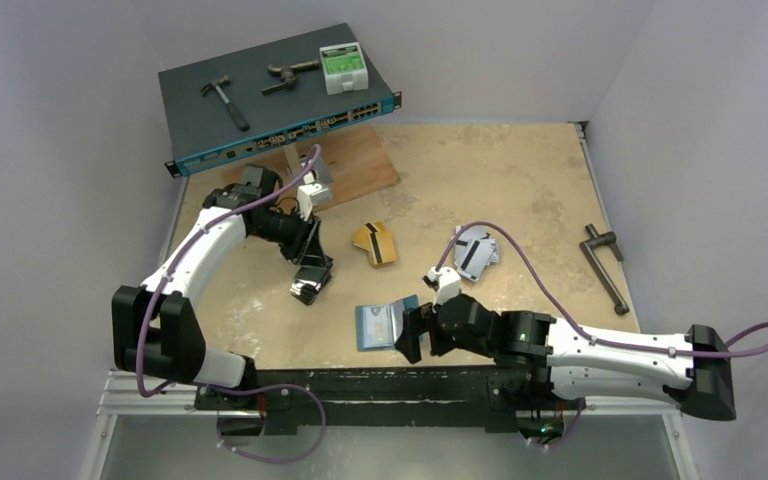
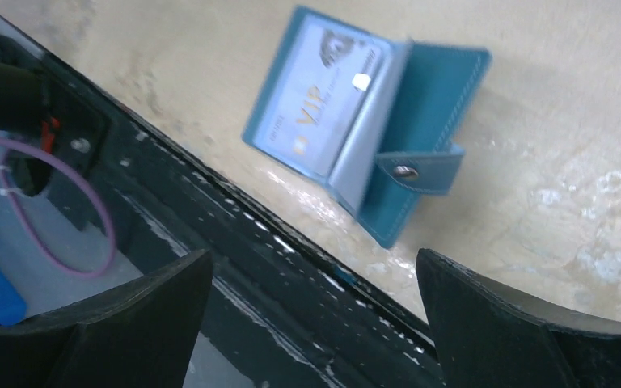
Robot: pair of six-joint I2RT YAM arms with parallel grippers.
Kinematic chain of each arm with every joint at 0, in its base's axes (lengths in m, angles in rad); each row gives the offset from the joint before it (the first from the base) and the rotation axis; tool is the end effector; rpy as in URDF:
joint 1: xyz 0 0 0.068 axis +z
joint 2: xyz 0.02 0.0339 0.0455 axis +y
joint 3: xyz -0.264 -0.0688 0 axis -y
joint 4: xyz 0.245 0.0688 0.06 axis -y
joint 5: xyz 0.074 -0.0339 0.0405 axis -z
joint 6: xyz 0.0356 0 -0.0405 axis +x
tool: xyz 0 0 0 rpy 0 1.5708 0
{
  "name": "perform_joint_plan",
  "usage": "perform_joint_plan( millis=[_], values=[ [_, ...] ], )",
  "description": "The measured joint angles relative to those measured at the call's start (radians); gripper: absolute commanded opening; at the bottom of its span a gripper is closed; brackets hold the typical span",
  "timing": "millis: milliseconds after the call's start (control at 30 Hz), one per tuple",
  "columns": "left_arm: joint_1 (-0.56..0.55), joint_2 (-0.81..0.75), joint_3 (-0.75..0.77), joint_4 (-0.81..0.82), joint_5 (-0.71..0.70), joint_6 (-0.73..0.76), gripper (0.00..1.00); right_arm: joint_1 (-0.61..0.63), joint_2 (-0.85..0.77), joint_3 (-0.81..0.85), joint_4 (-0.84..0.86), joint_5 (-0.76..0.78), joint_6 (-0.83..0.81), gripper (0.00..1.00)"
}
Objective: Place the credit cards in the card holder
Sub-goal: Place the card holder at the center of the board.
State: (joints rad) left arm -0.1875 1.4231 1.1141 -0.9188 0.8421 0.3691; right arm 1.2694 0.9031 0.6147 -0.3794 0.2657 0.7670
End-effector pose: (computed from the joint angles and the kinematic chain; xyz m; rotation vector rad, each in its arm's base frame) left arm 0.2560 -0.0756 0.2653 0.8820 2.3742 -1.0865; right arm 0.0664 0.1821 0.2415 -0.4337 2.2988 0.7998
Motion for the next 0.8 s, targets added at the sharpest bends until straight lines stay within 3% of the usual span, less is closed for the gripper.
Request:
perform_joint_plan(
  millis=[133, 333, 800],
  values=[
    [0.006, 0.000, 0.001, -0.010, 0.014, -0.012, 0.30, 0.006, 0.014, -0.112, 0.043, -0.005, 0.038, 0.99],
    [0.010, 0.000, 0.001, -0.018, 0.017, -0.018, 0.30, 0.007, 0.142, -0.123, 0.158, 0.049, 0.018, 0.99],
    [0.063, 0.000, 0.001, -0.033, 0.019, -0.018, 0.30, 0.145, 0.502, 0.162, 0.215, 0.207, -0.129, 0.99]
  ],
)
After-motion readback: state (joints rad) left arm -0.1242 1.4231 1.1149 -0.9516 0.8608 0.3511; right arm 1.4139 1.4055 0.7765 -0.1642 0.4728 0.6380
